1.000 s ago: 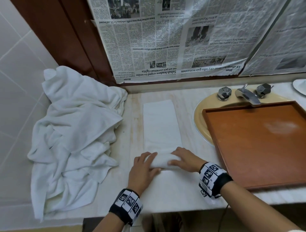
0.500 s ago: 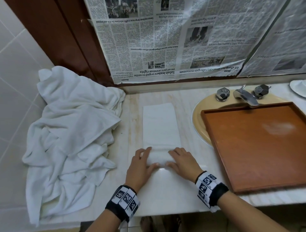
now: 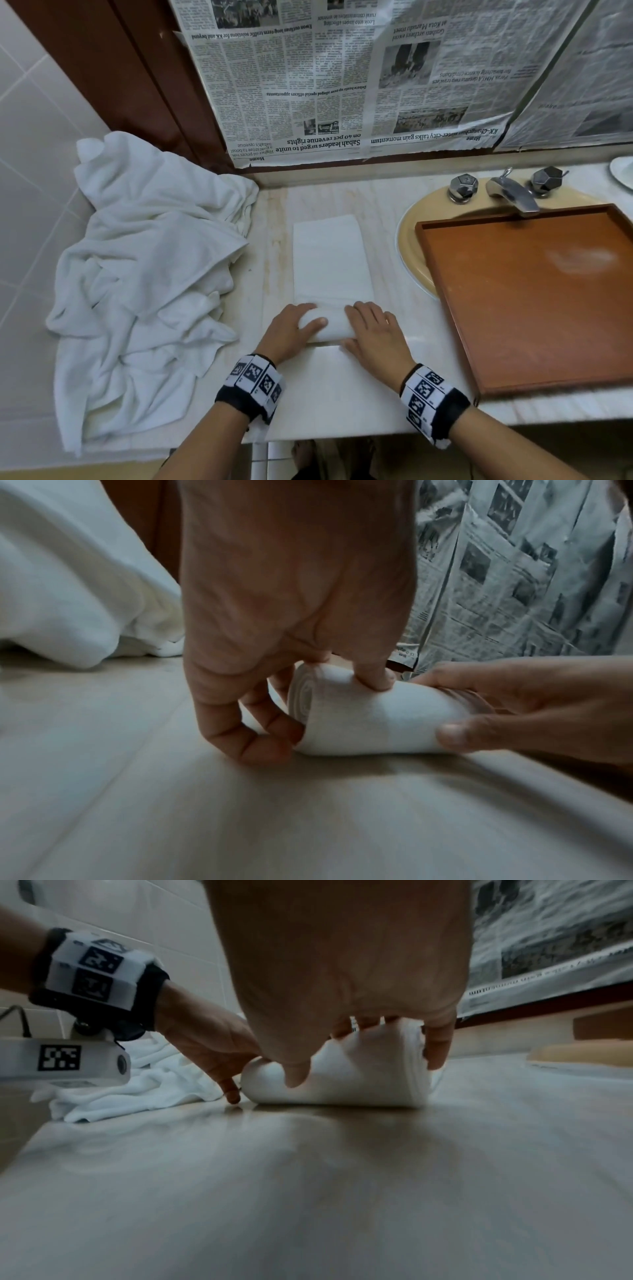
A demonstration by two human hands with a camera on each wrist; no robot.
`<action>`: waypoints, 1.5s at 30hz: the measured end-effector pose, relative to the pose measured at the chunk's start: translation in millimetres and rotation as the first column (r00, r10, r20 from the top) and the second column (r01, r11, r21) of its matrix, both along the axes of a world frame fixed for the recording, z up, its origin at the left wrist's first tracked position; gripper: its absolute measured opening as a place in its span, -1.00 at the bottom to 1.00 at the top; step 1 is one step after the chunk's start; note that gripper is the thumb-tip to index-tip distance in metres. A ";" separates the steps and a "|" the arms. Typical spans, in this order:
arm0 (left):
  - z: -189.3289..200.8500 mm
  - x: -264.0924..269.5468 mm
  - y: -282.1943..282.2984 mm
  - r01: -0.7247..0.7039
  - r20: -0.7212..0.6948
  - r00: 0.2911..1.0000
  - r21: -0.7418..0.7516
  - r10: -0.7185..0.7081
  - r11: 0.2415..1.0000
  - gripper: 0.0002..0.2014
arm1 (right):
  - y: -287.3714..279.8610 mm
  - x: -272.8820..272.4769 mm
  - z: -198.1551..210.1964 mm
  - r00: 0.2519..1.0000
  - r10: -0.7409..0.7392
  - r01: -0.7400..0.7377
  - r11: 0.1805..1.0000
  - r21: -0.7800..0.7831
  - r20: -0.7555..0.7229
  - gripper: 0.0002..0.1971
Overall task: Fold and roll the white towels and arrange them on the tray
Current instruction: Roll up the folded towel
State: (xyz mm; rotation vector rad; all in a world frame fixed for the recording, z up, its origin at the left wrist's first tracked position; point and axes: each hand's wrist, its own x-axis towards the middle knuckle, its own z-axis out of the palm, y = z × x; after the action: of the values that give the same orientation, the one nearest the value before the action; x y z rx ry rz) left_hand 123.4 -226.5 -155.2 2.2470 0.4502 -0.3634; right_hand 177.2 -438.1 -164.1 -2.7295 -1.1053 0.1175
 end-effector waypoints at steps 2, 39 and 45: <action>0.6 -5.9 -4.9 -0.019 0.064 0.998 0.050 0.016 0.999 -0.35 | 3.1 10.5 3.3 0.998 -0.011 0.010 1.000 -0.026 -0.068 -0.41; 18.4 3.4 5.1 0.187 -0.099 0.977 -0.037 -0.189 0.982 -0.34 | 5.7 6.7 12.1 0.992 -0.025 0.009 0.991 -0.136 -0.121 -0.17; 11.9 -19.6 -18.4 0.104 -0.045 0.994 0.290 -0.095 0.951 -0.23 | 15.4 30.3 21.3 0.979 0.032 -0.075 0.975 -0.208 -0.200 -0.43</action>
State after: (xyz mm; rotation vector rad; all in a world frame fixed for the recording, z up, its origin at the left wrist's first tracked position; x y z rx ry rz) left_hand 103.8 -244.9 -143.2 2.5624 0.4302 -0.4055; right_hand 207.4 -422.6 -142.8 -2.7955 -1.1706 0.5316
